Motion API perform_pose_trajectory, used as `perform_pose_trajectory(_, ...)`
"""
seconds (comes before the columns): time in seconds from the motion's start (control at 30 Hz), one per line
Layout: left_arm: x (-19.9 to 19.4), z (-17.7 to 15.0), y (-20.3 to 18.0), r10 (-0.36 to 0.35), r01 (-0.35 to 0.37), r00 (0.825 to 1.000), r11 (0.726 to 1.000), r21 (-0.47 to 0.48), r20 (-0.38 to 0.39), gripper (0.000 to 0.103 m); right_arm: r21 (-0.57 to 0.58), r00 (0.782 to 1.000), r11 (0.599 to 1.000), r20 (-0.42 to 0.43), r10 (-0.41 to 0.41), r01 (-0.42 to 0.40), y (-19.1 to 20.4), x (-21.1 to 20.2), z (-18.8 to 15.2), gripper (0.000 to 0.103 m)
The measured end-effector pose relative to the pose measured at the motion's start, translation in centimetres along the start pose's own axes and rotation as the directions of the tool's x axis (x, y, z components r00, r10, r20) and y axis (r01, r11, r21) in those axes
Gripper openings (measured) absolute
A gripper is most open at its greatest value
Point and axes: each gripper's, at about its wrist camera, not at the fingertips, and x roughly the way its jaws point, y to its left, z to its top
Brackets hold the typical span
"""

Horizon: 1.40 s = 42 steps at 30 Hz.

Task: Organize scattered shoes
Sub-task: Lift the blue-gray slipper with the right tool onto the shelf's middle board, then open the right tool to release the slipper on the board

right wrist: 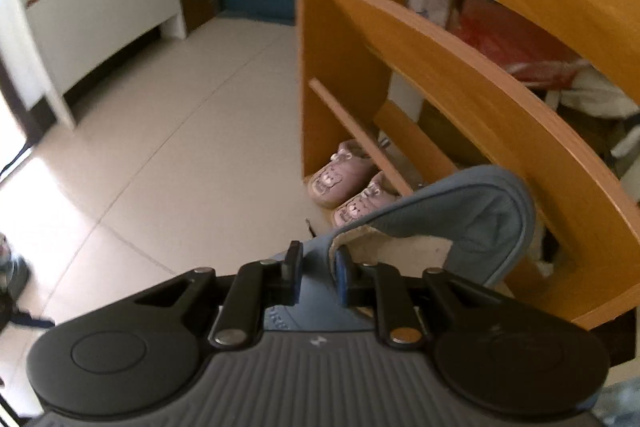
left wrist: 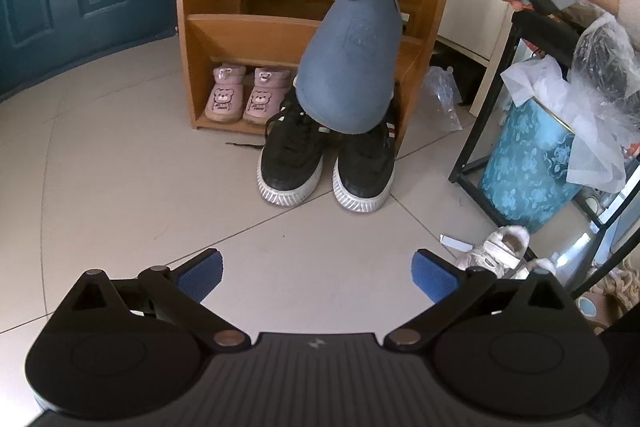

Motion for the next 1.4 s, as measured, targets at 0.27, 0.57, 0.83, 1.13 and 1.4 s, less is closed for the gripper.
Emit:
perform_pose_trajectory(0.27,1.5,1.0,-0.9,-0.023,0.019,0.996,0.999,0.049,0.087,0.103,-0.001,1.000,1.000,0.009,-0.005,0.005,-1.7,1.0,1.1,0.016)
perform_pose_trajectory(0.57,9.0,4.2,-2.3,-0.110,0.067,0.967,0.980,0.186,0.232,0.103,0.044,0.999,0.998,0.038,0.038,-0.040,-3.5,0.9,2.9,0.017)
perform_pose_trajectory(0.83,13.3,8.2,-2.5,-0.080,0.031,0.933,0.989,0.143,0.351,0.064,0.033,0.997,0.997,0.027,0.073,-0.074,-4.7,0.3,2.9,0.018)
perform_pose_trajectory(1.13,13.5,10.2,-2.5,-0.080,0.048,0.931,0.994,0.098,0.356,0.050,-0.022,0.999,1.000,0.040,0.013,-0.012,-4.4,0.7,3.6,0.021)
perform_pose_trajectory(1.4,13.4,15.0,-5.9,-0.068,0.018,0.941,0.988,0.153,0.331,0.049,-0.147,0.984,0.975,0.092,-0.154,0.166,-2.9,-0.3,4.7,0.021)
